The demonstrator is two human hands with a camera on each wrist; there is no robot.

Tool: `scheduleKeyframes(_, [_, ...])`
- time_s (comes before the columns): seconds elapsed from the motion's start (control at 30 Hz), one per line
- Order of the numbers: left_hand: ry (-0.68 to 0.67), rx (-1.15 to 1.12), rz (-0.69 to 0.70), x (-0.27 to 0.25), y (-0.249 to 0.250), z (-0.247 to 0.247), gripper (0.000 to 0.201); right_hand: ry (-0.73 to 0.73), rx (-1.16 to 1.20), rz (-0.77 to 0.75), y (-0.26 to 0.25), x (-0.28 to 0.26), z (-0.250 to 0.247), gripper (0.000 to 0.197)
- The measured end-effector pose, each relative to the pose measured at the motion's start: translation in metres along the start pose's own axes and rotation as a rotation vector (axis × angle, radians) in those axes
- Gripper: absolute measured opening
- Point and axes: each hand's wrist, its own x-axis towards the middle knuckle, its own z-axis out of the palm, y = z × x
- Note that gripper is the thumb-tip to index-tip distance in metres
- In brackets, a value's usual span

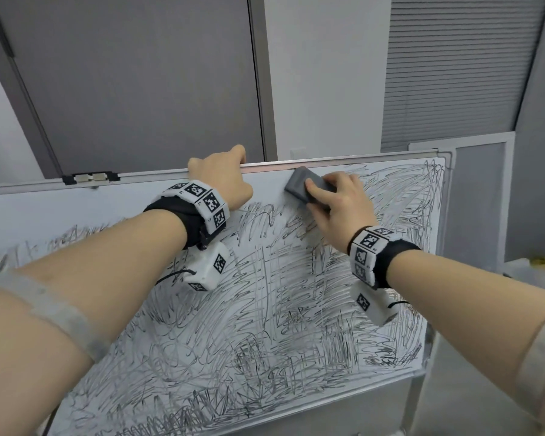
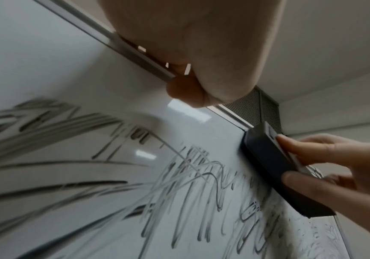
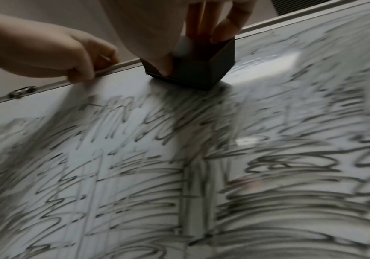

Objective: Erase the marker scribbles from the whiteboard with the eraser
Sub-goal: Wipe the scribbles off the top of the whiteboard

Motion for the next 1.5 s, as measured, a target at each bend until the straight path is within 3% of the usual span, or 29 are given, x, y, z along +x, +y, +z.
scheduleKeyframes(0.17, [0.005, 0.015, -0.022, 0.001, -0.005, -0.003, 0.033, 0.010, -0.014, 0.158, 0.047, -0.006, -0.015, 0.035])
scheduleKeyframes(0.33, [-0.050, 0.005, -0.063, 0.007, 0.011, -0.006, 0.031, 0.051, -0.018, 0.093, 0.051, -0.002, -0.008, 0.036])
scheduleKeyframes(0.5, [-0.173, 0.012, 0.032, 0.016, 0.061, -0.001, 0.071, 0.020, 0.017, -0.109, 0.040, 0.001, -0.001, 0.035])
scheduleKeyframes(0.7, [-0.246, -0.099, 0.137, 0.039, 0.118, 0.005, 0.054, 0.021, 0.070, -0.129, 0.067, 0.002, -0.002, 0.036])
scheduleKeyframes(0.83, [-0.225, 0.001, 0.069, 0.056, 0.130, 0.000, 0.010, 0.025, 0.066, -0.057, 0.110, -0.005, -0.012, 0.036])
scheduleKeyframes(1.03, [-0.225, 0.116, 0.062, 0.063, 0.141, -0.002, 0.029, 0.081, 0.043, 0.129, 0.167, -0.014, -0.026, 0.038])
scheduleKeyframes(1.17, [-0.234, 0.145, 0.064, 0.061, 0.147, 0.001, 0.021, 0.086, 0.046, 0.085, 0.156, -0.011, -0.024, 0.037])
scheduleKeyframes(1.33, [-0.223, 0.196, 0.086, 0.056, 0.148, 0.003, 0.004, 0.026, 0.081, -0.056, 0.092, 0.005, -0.015, 0.035])
scheduleKeyframes(1.5, [-0.208, 0.191, 0.102, 0.054, 0.140, 0.004, 0.018, 0.031, 0.108, -0.091, 0.065, 0.013, -0.009, 0.037])
